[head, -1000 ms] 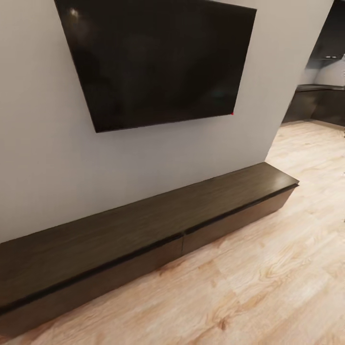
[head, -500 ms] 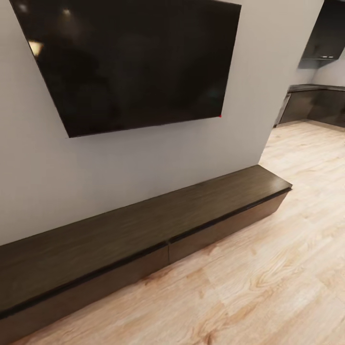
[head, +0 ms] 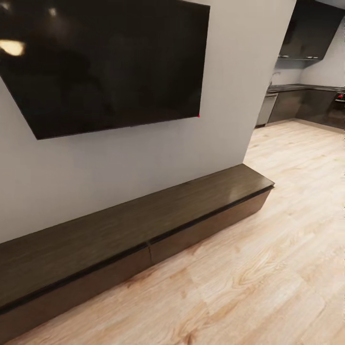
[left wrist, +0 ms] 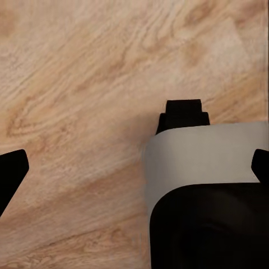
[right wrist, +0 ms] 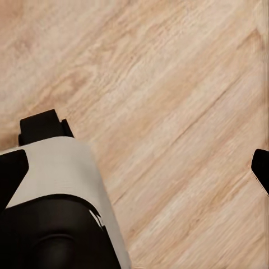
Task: Place each of the two pumpkins and all three candles from the living room inside a cabinet in the living room (use any cabinet), then make sure every cabinet is closed, and position the cauldron so it is next to a table in the living room.
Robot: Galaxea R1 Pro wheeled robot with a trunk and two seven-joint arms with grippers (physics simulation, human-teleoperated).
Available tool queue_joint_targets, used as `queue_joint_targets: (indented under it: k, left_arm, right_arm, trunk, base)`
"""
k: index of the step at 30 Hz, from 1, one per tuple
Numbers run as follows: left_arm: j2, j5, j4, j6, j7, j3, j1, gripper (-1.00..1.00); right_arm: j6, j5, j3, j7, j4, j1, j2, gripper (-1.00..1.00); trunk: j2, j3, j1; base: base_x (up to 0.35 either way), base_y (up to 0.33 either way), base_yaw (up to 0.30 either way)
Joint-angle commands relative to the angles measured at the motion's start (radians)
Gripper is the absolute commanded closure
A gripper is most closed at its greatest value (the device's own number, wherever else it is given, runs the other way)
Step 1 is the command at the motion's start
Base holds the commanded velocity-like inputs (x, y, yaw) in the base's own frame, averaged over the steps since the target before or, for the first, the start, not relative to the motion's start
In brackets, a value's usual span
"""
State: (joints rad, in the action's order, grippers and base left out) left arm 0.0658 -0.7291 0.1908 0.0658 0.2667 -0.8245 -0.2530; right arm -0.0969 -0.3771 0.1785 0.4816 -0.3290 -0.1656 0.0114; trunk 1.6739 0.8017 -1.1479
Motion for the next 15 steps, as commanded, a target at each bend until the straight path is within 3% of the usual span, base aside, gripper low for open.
queue_joint_targets:
  k: [1, 8, 15]
  left_arm:
    - [0.001, -0.006, 0.004, 0.006, 0.008, -0.009, 0.0, -1.0]
    - [0.001, -0.006, 0.005, -0.017, -0.007, -0.009, 0.0, -1.0]
    - [0.0, -0.008, 0.005, -0.064, -0.032, -0.008, 0.0, -1.0]
  right_arm:
    - [-0.009, -0.003, 0.008, 0.006, -0.003, 0.0, 0.001, -1.0]
    - [0.0, -0.003, 0.01, 0.005, -0.012, 0.0, -0.002, -1.0]
    - [0.016, 0.0, 0.01, 0.005, -0.017, 0.0, -0.018, -1.0]
  trunk:
    - [0.0, 0.001, 0.0]
    - [0.0, 0.001, 0.0]
    - [0.0, 0.001, 0.0]
  base:
    - [0.0, -0.274, -0.01]
    - [0.0, -0.156, 0.002]
    - [0.0, -0.024, 0.198]
